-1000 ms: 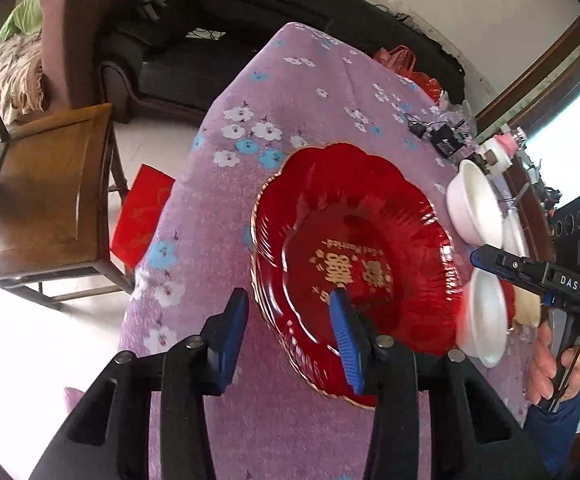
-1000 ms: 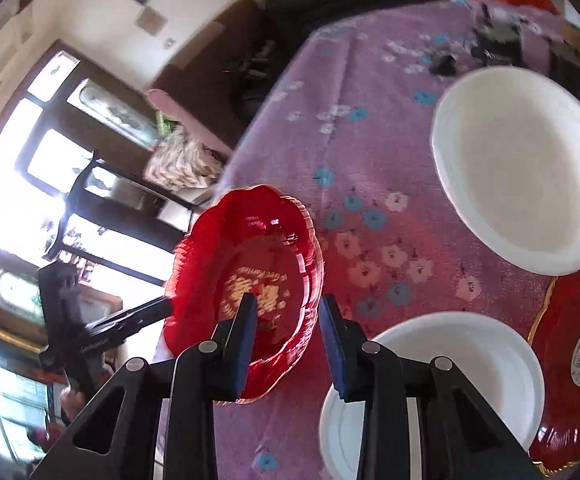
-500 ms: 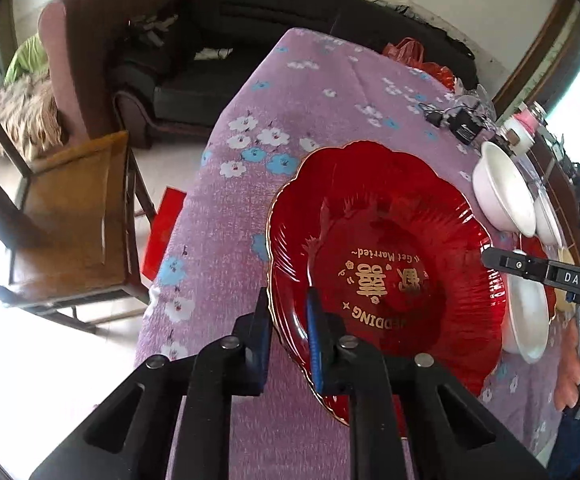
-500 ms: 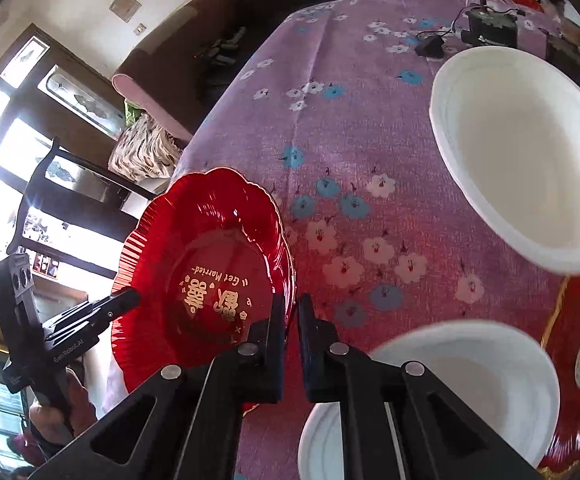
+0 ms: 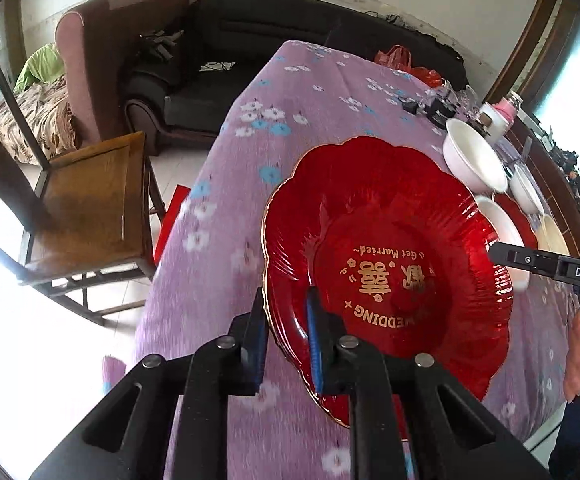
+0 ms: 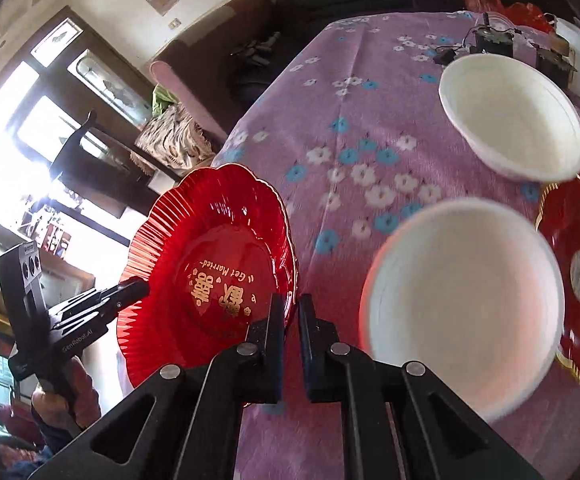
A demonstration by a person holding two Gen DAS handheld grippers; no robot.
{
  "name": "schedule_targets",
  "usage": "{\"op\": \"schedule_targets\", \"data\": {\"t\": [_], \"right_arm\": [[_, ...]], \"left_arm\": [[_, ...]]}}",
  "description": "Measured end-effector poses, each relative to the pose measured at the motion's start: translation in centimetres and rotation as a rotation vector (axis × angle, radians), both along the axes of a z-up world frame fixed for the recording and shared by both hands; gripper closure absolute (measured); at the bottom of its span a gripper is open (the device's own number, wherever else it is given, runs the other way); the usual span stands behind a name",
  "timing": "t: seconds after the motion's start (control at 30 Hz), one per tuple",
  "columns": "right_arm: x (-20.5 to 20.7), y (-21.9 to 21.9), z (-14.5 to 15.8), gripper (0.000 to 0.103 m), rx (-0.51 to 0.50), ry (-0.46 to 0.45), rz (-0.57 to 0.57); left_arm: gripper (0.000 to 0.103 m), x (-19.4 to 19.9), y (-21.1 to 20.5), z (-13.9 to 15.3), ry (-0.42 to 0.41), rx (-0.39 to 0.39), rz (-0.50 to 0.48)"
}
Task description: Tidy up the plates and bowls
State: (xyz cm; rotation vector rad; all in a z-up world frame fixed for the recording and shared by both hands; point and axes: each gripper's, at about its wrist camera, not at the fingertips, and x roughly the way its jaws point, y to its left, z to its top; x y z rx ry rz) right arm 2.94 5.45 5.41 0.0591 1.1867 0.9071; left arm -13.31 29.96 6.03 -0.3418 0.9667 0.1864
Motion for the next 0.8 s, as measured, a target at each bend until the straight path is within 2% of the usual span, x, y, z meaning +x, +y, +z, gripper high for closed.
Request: {"op": "schedule_targets", "data": {"t": [0.2, 0.5, 0.63, 0.73, 0.8], "right_arm": [[-2.9, -1.9, -0.7, 0.093, 0.003, -0.019, 0.011], [-2.1, -3.5, -2.1, 0.093, 0.000, -0.006, -0.034], [-1.7, -3.8, -2.4, 0.091, 0.014, 0.010, -0.043], [-2.0, -3.9, -2.3, 0.091, 0.011, -0.012, -0.039], [-2.1, -4.2, -2.4, 0.090, 0.024, -0.008, -0.043]], "left_arm": [[0.085, -2.0, -1.5, -0.6, -0.003, -0.005, -0.029], [0.082, -0.8, -3.1, -2.4, 0.026, -0.001, -0.042], [0.081, -0.8, -3.4, -2.7, 0.018, 0.011, -0.031], [0.079, -1.0, -3.4, -2.7, 0.003, 0.003, -0.023], [0.078, -1.3, -3.7, -2.3, -0.007, 0.056, -0.009]]}}
